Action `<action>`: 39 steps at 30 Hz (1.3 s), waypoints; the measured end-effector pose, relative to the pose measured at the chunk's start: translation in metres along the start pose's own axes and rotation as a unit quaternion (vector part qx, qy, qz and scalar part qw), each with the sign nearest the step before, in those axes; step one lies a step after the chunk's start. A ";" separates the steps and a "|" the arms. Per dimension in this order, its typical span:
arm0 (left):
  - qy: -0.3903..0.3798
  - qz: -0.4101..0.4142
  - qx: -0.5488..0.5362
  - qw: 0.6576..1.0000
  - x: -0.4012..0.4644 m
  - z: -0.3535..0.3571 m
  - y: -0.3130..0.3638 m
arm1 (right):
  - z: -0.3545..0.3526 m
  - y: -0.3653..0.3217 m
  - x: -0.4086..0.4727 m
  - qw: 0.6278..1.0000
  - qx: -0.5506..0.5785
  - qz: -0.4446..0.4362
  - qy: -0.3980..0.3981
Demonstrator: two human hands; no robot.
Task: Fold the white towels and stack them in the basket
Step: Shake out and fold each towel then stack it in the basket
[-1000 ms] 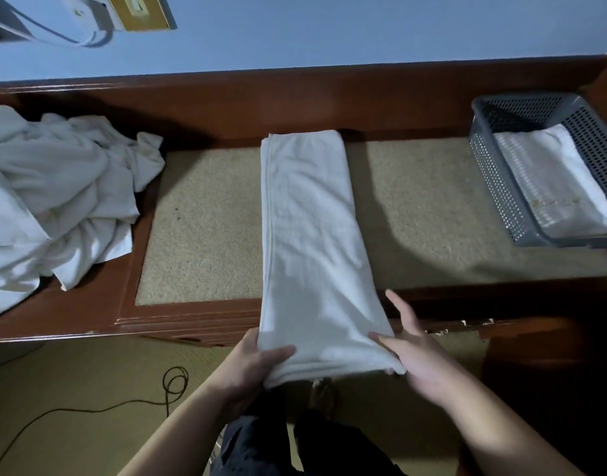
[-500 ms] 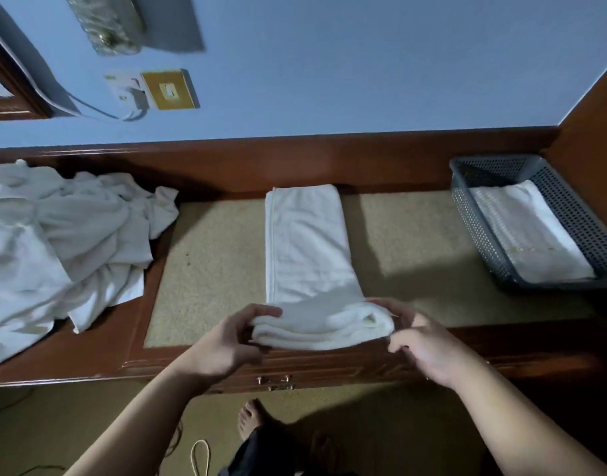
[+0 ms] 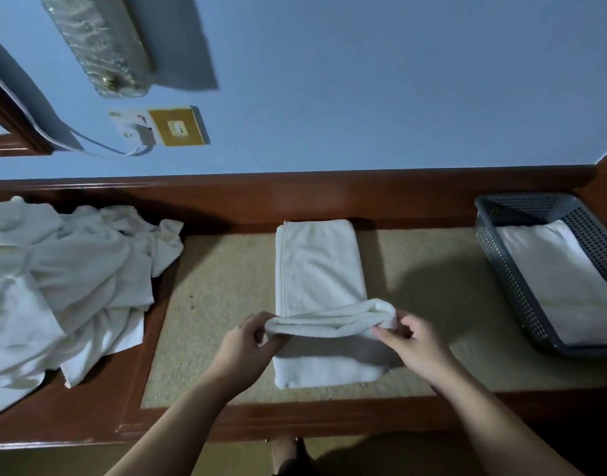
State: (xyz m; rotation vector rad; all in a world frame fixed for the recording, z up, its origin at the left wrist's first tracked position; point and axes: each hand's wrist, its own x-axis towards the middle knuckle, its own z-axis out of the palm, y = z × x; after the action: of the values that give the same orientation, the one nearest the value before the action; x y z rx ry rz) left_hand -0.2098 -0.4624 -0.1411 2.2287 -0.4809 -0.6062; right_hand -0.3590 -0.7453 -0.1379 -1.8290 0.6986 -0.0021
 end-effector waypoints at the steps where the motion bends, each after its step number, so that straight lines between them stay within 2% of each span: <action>1: 0.005 -0.003 -0.002 1.000 0.014 0.000 -0.002 | 0.001 -0.003 0.012 1.000 0.004 -0.004 0.002; 8: -0.029 -0.080 -0.133 0.987 0.124 -0.015 0.009 | 0.000 -0.020 0.122 0.996 0.052 0.068 -0.032; 15: 0.107 -0.112 -0.211 0.965 0.245 -0.012 0.016 | 0.005 -0.034 0.250 0.997 0.019 0.055 0.050; 18: 0.166 -0.139 -0.230 0.949 0.289 0.000 0.010 | 0.011 -0.032 0.300 0.996 0.005 0.069 0.059; 22: 0.212 -0.194 -0.209 0.935 0.327 0.021 -0.008 | 0.028 -0.014 0.346 0.992 0.015 0.103 0.078; 25: 0.219 -0.217 -0.194 0.931 0.348 0.034 -0.023 | 0.042 0.005 0.367 0.987 0.016 0.110 0.112; 34: 0.260 -0.204 -0.182 0.926 0.377 0.056 -0.045 | 0.058 0.040 0.406 0.978 0.000 0.125 0.168; 37: 0.229 -0.218 -0.143 0.938 0.367 0.056 -0.030 | 0.062 0.023 0.389 0.965 -0.117 0.124 0.197; 39: 0.199 -0.204 0.017 0.959 0.349 0.064 -0.019 | 0.073 0.009 0.361 0.933 -0.244 0.048 0.259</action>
State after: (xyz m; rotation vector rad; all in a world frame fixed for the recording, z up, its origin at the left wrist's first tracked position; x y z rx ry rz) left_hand 0.0420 -0.6656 -0.2883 2.4179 0.1796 -0.3349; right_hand -0.0416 -0.8499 -0.2917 -2.2942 1.2461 -0.2790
